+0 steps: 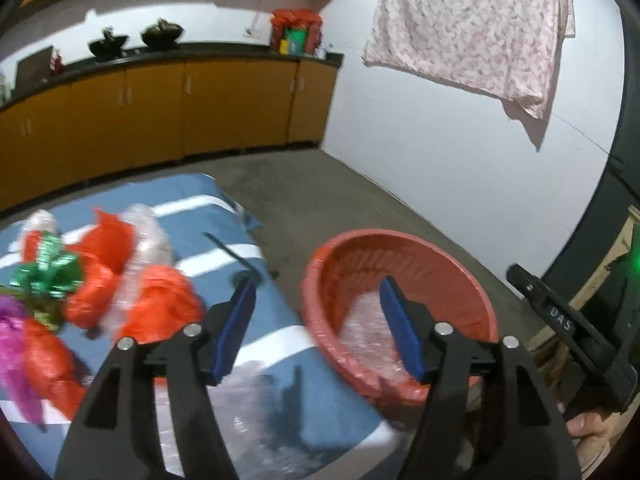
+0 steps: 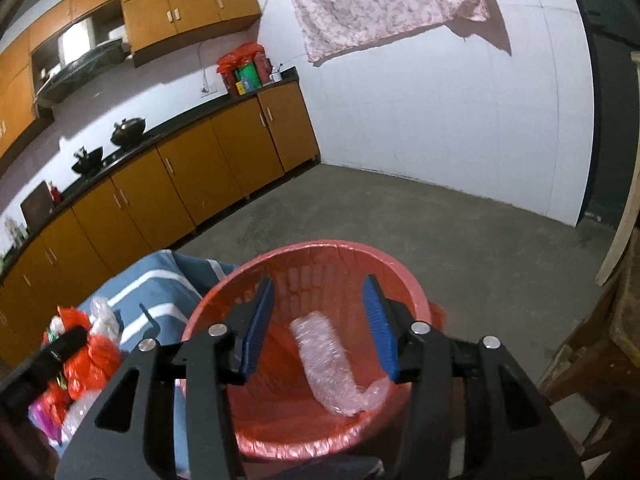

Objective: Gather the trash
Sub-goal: 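Grasp pink bag with the left tool while the right tool grasps bubble wrap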

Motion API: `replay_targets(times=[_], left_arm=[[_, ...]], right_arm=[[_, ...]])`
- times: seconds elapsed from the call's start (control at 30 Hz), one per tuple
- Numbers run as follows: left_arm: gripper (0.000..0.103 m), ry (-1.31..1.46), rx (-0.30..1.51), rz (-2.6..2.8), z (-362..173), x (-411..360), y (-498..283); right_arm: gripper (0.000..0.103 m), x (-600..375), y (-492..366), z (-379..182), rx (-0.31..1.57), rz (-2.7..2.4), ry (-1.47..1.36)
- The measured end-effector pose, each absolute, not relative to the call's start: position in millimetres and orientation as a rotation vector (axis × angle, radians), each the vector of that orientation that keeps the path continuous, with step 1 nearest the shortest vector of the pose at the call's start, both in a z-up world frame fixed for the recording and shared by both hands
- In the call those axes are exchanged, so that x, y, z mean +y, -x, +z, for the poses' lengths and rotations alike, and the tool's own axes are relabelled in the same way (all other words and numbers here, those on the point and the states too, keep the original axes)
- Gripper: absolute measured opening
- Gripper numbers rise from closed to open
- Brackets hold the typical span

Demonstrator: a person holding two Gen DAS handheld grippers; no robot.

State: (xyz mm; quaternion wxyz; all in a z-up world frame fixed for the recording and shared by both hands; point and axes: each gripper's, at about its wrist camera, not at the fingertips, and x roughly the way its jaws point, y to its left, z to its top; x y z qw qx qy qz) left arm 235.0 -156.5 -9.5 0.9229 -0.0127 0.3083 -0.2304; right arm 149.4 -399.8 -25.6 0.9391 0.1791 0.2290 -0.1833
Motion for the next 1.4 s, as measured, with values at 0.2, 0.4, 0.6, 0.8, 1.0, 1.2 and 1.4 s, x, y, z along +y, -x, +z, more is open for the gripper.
replay_targets(times=[0.2, 0.4, 0.6, 0.8, 1.0, 1.2, 1.4], left_arm=[[0.077, 0.005, 0.547, -0.321, 4.4, -92.6, -206.9], [0.086, 0.018, 0.517, -0.103, 1.4, -5.1, -182.8], [0.087, 0.057, 0.584, 0.082, -20.2, 73.1, -170.2], [0.087, 0.089, 0.617, 0.156, -37.6, 117.1, -161.6], [0.087, 0.110, 0.631, 0.162, -43.6, 130.7, -164.2], [0.087, 0.127, 0.659, 0.127, -51.5, 126.9, -177.9], [0.085, 0.117, 0.695, 0.105, -60.8, 116.0, -202.6]], right_arm=[[0.073, -349.4, -144.1, -11.3, 0.455, -0.309, -0.255], [0.087, -289.5, -147.0, -10.5, 0.467, -0.182, -0.240], [0.087, -229.9, -154.9, -21.5, 0.514, -0.071, -0.178], [0.084, -186.5, -168.5, -36.7, 0.578, -0.008, -0.129], [0.084, -178.6, -180.6, -49.7, 0.635, -0.023, -0.136], [0.076, -174.7, -190.8, -62.7, 0.694, -0.001, -0.136], [0.033, -172.0, -195.1, -72.4, 0.745, 0.038, -0.128]])
